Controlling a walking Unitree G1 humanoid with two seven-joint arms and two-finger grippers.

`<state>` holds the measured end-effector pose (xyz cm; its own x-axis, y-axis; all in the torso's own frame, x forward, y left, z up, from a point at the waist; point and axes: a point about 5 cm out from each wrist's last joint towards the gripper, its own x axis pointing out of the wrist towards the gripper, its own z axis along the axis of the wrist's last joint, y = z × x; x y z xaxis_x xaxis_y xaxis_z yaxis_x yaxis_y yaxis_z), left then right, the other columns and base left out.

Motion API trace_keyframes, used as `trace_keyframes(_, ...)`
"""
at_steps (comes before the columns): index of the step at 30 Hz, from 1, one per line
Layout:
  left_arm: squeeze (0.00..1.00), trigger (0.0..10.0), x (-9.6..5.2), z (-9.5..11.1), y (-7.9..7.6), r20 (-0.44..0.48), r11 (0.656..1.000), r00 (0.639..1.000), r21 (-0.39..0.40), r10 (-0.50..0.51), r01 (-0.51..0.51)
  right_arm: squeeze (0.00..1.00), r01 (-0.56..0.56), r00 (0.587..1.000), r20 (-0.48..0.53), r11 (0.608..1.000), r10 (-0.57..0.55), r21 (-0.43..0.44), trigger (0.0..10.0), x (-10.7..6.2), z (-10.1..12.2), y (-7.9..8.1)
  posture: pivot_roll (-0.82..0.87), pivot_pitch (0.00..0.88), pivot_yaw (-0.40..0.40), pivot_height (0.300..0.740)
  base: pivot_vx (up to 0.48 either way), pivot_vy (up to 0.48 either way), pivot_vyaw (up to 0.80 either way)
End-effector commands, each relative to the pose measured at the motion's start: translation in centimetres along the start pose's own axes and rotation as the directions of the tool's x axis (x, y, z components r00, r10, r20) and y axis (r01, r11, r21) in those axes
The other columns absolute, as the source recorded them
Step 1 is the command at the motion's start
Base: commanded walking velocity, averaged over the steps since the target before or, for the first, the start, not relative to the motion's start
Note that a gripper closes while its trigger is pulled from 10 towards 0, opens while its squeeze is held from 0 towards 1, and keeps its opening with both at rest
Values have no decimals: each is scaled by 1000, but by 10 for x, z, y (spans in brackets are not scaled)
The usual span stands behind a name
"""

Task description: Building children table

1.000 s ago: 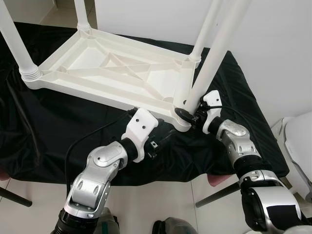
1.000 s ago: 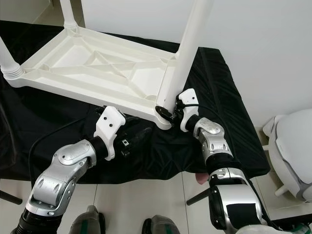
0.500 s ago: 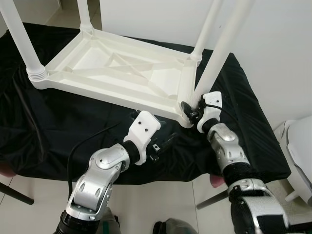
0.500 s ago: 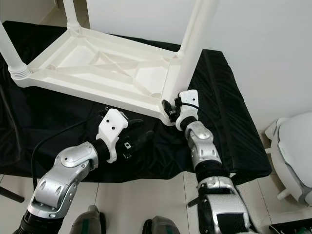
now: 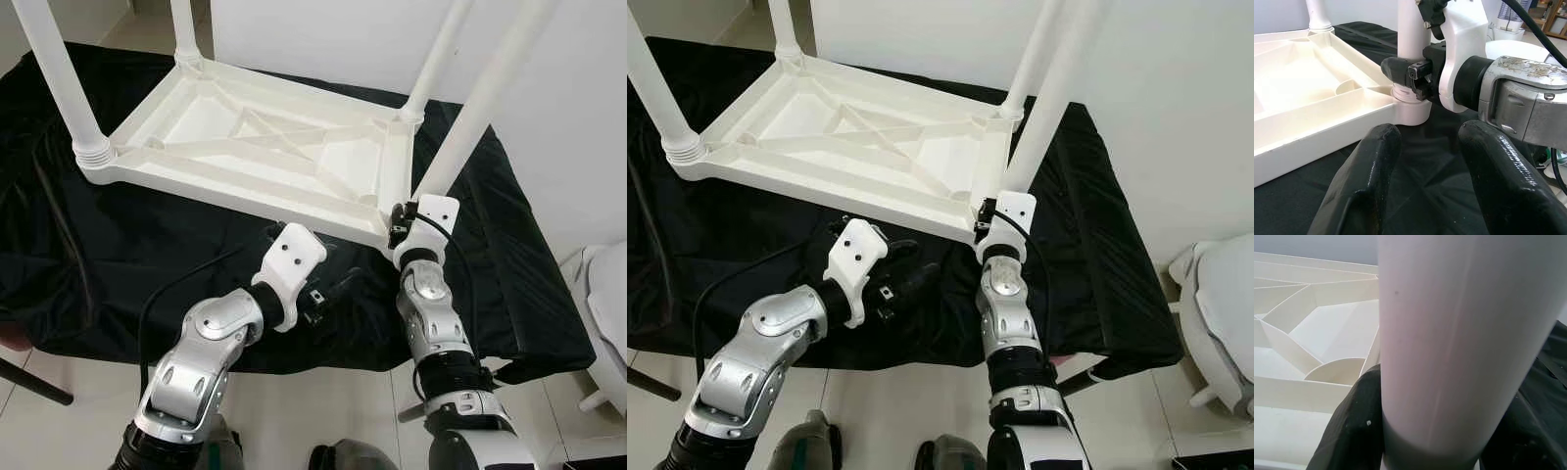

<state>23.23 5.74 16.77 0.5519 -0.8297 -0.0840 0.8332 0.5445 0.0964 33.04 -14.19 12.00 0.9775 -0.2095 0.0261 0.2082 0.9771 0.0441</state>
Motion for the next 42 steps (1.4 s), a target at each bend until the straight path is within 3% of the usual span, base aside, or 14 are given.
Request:
trace_keyframes(1,0,10000,2,0,2,-1,998,998,3,70,-70,0,85,996,-29,993,-88,-85,10000,-2,-8,-19,10,0,-116,740,0,0,0)
trace_keyframes(2,0,10000,2,0,2,0,997,997,3,71,-71,0,85,996,-27,993,-87,-82,10000,-2,-8,-19,10,0,-116,740,0,0,0)
trace_keyframes(3,0,10000,2,-1,2,0,997,997,3,72,-72,686,76,997,-22,994,-78,-74,10000,-1,-6,-19,13,0,-120,740,0,0,0)
trace_keyframes(6,0,10000,2,-1,2,0,997,997,3,73,-73,686,76,997,-20,995,-77,-69,10000,-2,-5,-19,13,0,-120,740,0,0,0)
trace_keyframes(7,0,10000,2,-1,1,0,997,997,3,73,-73,1000,57,998,-7,997,-57,-55,10000,-1,-3,-17,14,0,-121,740,0,0,0)
trace_keyframes(16,0,10000,1,-1,2,-2,997,997,1,77,-77,1000,-112,993,37,994,113,-10,10000,1,7,-12,18,0,-122,740,0,0,0)
trace_keyframes(17,0,10000,1,-1,2,-2,997,997,2,79,-79,0,-212,977,38,977,212,0,10000,1,7,-10,18,0,-122,740,0,0,0)
trace_keyframes(19,0,10000,1,-1,2,-2,997,997,2,79,-79,0,-212,977,38,977,212,0,10000,1,7,-10,18,0,-122,740,0,0,0)
trace_keyframes(21,0,10000,0,-1,2,-3,997,997,2,79,-79,0,-412,911,22,911,412,-1,10000,3,8,-8,18,0,-122,740,0,0,0)
trace_keyframes(22,0,10000,0,-1,2,-3,997,997,2,79,-79,0,-412,911,22,911,412,-1,10000,3,8,-8,18,0,-122,740,0,0,0)
trace_keyframes(25,0,10000,1,0,2,-3,997,997,4,76,-76,0,-600,800,-19,798,600,-49,10000,10,10,-12,19,0,-113,740,0,0,0)
trace_keyframes(29,0,10000,0,1,4,-2,997,997,9,80,-80,0,-677,736,-52,731,675,-83,10000,16,10,-13,25,1,-112,740,0,0,0)
trace_keyframes(34,0,10000,-1,2,5,-1,996,996,9,91,-91,0,-709,705,-95,698,703,-98,10000,23,7,-14,34,2,-112,740,0,0,0)
trace_keyframes(42,0,10000,-3,4,8,4,994,994,11,111,-111,0,-802,594,-154,596,789,-43,10000,27,0,-4,43,15,-110,740,0,0,0)
